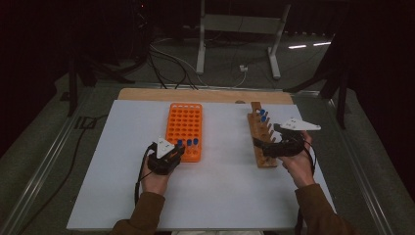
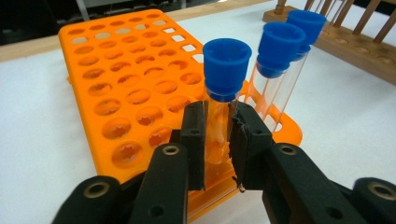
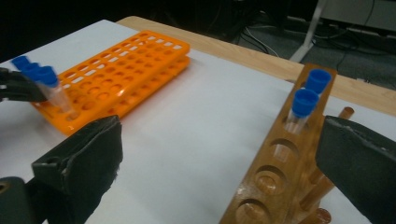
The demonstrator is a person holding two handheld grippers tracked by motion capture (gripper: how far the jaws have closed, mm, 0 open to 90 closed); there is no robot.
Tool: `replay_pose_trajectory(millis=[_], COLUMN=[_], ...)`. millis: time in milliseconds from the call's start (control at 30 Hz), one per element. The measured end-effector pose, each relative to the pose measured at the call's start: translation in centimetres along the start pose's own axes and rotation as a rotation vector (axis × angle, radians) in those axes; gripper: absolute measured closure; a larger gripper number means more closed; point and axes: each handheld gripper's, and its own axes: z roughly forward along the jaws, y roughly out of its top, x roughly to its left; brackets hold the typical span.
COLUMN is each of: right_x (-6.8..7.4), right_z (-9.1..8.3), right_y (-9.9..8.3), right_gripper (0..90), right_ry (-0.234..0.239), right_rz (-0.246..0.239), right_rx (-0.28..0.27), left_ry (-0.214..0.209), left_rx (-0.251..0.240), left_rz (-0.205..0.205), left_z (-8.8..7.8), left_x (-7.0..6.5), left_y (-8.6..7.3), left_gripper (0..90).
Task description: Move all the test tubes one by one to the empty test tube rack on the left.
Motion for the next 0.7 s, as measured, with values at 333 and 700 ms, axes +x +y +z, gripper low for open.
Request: replay_pose_trajectory(millis=[333, 700], right_x=[-0.6, -0.9], right_z=[0.9, 1.7], right_y=[0.1, 1.4], right_gripper=[3.6, 6.3], right_ry=[-0.061, -0.093], right_rz=[-0.001, 0.037], right_rx=[0.011, -0.012], left_ry=[-0.032, 0.007], left_rx=[-0.088, -0.121], left_rz=[-0.038, -0.049], left_z=[-2.6, -5.7], left_x=[0.8, 1.6], left_y=[0.4, 0.1], left_gripper=[50.7, 16.6])
